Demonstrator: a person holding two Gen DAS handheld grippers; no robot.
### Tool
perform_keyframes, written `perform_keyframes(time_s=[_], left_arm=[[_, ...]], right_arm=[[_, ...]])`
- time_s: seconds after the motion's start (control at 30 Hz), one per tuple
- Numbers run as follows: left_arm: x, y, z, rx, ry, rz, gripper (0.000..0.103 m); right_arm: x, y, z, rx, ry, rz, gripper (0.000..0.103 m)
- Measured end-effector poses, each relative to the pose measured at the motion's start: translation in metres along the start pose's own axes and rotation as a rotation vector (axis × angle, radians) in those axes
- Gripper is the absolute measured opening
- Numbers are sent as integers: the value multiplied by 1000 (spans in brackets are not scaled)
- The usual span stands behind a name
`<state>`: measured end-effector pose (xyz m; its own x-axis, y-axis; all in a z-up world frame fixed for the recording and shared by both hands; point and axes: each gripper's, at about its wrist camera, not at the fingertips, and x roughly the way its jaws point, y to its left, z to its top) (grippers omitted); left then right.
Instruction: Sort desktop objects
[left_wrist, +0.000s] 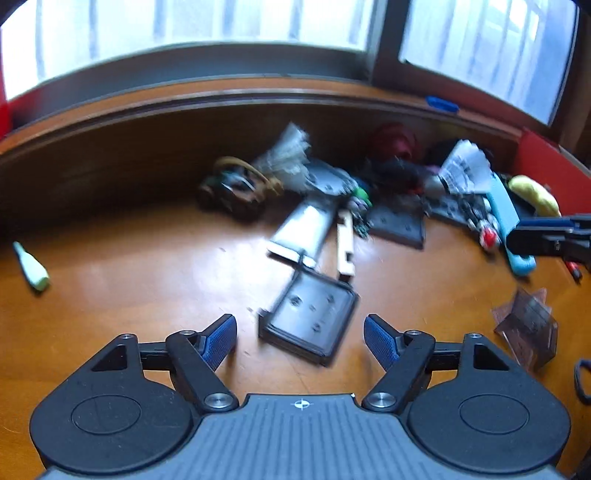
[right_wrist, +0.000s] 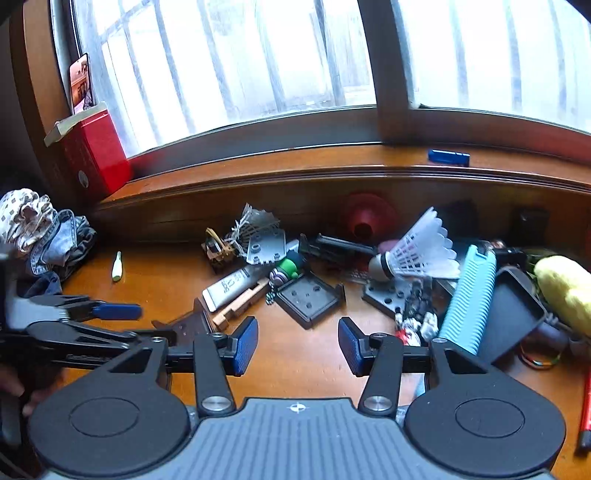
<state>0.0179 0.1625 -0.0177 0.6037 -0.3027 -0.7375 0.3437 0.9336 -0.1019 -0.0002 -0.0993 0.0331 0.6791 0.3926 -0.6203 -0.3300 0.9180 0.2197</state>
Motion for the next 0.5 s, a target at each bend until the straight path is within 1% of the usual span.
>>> perform_keyframes(time_s=[0.07, 0.17, 0.27, 0.3, 0.4, 0.43, 0.5], left_arm=[[-6, -10, -7, 24, 3, -42, 76], [-16, -29, -17, 41, 10, -147, 76], [-27, -50, -22, 119, -25, -153, 76], [-31, -51, -22, 139, -48, -122, 76], [-37, -39, -16, 138, -115, 0, 81], [-34, -31, -11, 127, -120, 33, 81], [-22, -18, -3, 114, -117, 49, 82]], right_arm=[[-5, -3, -4, -10, 11, -16, 51], [-12, -11, -13, -23, 45, -37, 52], [-18, -19, -23, -32, 86, -60, 52], [-19, -21, -26, -32, 96, -65, 52], [-23, -24, -31, -28, 104, -72, 52], [-24, -24, -31, -27, 102, -70, 52], [-24, -22, -32, -26, 97, -61, 52]])
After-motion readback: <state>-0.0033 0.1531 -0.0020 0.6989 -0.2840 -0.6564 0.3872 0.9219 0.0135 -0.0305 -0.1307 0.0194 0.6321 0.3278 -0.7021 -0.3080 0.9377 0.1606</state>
